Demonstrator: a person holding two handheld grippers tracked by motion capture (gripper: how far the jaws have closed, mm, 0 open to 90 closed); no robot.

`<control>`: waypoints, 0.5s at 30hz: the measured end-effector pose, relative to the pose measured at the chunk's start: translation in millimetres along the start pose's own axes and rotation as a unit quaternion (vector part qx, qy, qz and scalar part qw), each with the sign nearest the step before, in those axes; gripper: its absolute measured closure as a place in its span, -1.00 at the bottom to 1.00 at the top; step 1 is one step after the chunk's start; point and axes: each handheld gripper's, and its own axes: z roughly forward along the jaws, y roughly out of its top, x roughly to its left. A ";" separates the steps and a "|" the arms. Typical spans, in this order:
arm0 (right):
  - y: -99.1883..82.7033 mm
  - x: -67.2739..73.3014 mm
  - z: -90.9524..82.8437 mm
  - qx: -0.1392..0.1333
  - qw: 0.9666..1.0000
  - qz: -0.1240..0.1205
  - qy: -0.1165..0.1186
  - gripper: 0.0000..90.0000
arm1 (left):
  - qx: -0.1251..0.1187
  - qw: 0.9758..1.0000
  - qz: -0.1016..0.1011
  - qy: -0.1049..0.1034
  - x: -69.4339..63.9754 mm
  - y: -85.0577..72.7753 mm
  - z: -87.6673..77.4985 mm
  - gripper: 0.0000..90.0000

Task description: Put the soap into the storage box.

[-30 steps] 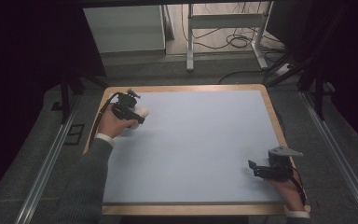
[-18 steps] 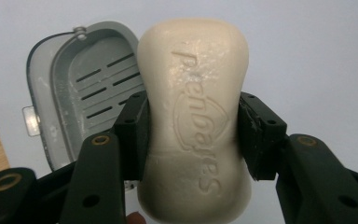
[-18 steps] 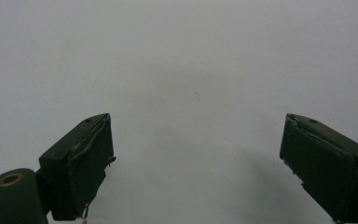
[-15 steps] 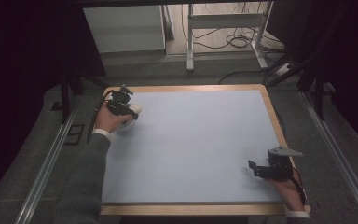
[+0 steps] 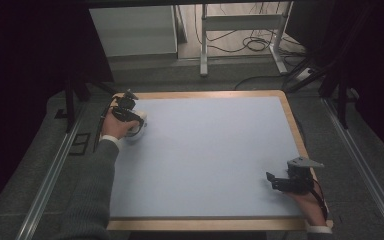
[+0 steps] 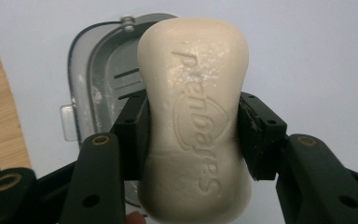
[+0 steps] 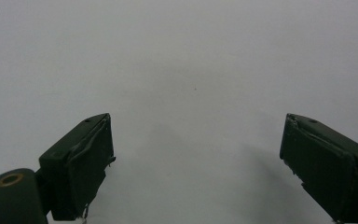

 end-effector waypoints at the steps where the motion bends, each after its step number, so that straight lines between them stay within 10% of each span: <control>1: 0.0 0.0 0.0 0.000 1.000 0.000 0.000 -0.79 | 0.000 1.000 -0.003 0.002 1.7 0.0 1.0 0.10; 15: -0.9 -0.7 0.8 0.002 1.000 0.002 -0.001 -0.79 | -0.004 1.000 -0.022 -0.004 1.3 -5.5 15.3 -0.12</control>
